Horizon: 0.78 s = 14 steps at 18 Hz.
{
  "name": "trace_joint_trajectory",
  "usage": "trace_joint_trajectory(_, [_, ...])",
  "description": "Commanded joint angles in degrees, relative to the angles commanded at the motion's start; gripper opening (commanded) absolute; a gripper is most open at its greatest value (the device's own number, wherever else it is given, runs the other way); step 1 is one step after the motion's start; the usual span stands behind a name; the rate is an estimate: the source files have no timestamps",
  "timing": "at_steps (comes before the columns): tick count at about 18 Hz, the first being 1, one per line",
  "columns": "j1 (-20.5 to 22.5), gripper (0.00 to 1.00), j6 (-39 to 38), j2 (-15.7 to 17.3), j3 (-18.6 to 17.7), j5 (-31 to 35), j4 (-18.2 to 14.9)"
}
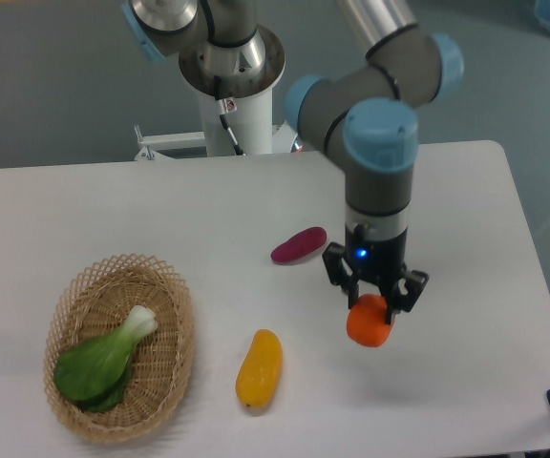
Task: Pick up the orange from the table
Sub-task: 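Lift the held orange up off the table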
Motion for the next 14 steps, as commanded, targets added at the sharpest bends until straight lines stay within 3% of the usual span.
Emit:
trace_joint_trajectory(2, [0.3, 0.57, 0.2, 0.0, 2.4, -0.1, -4.7])
trace_joint_trajectory(8, [3.8, 0.57, 5.1, 2.5, 5.9, 0.3, -12.6])
trace_joint_trajectory(14, [4.2, 0.57, 5.2, 3.0, 5.8, 0.4, -13.1])
